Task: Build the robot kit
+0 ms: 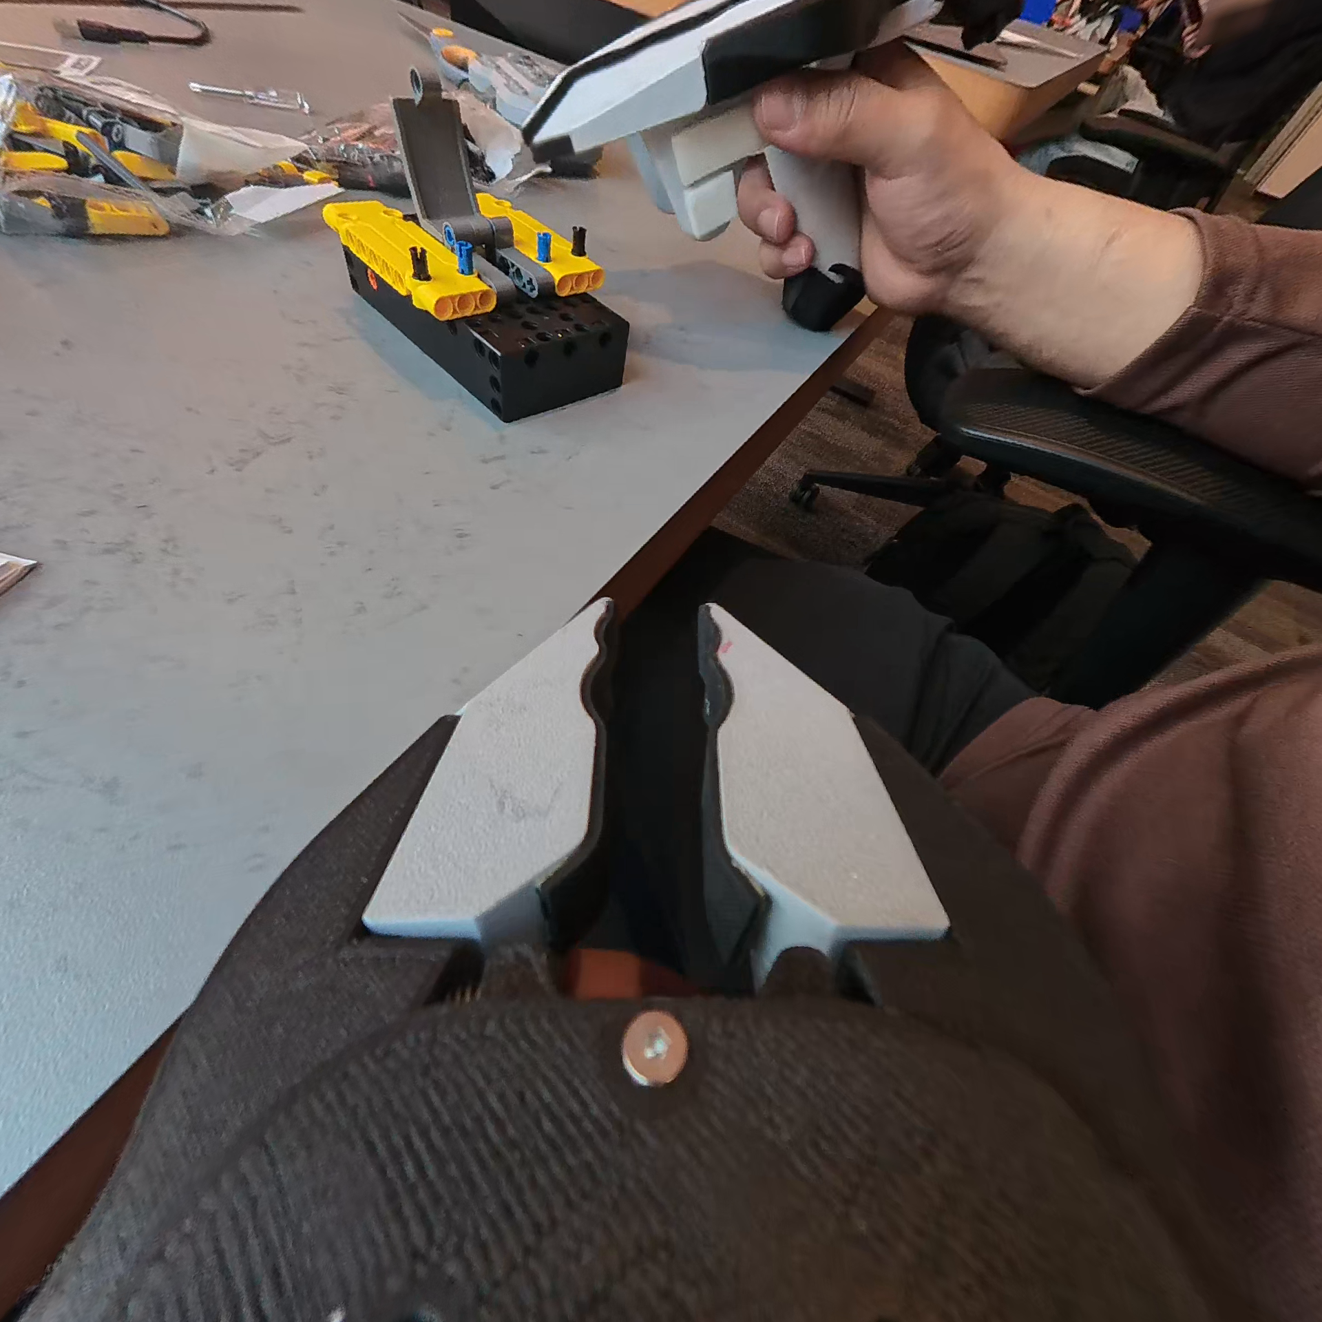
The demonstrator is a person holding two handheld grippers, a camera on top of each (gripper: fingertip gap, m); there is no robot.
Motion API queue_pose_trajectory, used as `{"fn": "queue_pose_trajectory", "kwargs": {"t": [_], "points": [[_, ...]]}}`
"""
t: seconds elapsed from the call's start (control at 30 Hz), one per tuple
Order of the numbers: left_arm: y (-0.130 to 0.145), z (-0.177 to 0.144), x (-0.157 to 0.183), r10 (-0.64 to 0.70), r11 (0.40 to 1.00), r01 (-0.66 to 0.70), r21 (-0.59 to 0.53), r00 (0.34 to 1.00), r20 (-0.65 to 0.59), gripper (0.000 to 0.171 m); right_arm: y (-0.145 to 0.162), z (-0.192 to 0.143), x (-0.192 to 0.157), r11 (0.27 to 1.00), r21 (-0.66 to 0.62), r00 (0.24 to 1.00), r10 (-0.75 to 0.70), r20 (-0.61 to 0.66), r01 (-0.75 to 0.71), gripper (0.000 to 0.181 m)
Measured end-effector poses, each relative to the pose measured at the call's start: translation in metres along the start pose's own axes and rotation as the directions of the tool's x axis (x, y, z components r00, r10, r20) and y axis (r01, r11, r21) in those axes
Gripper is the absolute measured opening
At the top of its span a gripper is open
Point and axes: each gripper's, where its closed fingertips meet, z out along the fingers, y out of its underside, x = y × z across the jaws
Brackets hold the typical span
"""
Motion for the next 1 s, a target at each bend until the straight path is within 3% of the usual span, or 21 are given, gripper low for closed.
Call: {"fn": "queue_pose_trajectory", "kwargs": {"t": [0.27,0.57,0.7,1.0], "points": [[0.001,0.003,-0.002,0.015,1.000,-0.015,-0.002,1.000,0.018,0.018,-0.006,-0.005,0.020,0.996,0.049,0.994,0.077,-0.075,-0.073,0.020],[0.004,0.005,-0.003,0.044,0.999,-0.043,-0.016,0.998,0.038,0.018,0.009,-0.024,0.071,0.994,0.009,0.937,0.109,-0.331,-0.112,0.029],[0.005,0.007,-0.005,0.057,0.998,-0.056,-0.021,0.997,0.050,0.017,0.019,-0.030,0.092,0.994,-0.058,0.903,0.058,-0.427,-0.091,0.029],[0.005,0.006,-0.008,0.085,0.996,-0.084,-0.022,0.994,0.066,0.012,0.027,-0.012,0.074,0.987,-0.163,0.952,-0.043,-0.303,-0.008,0.029]]}}
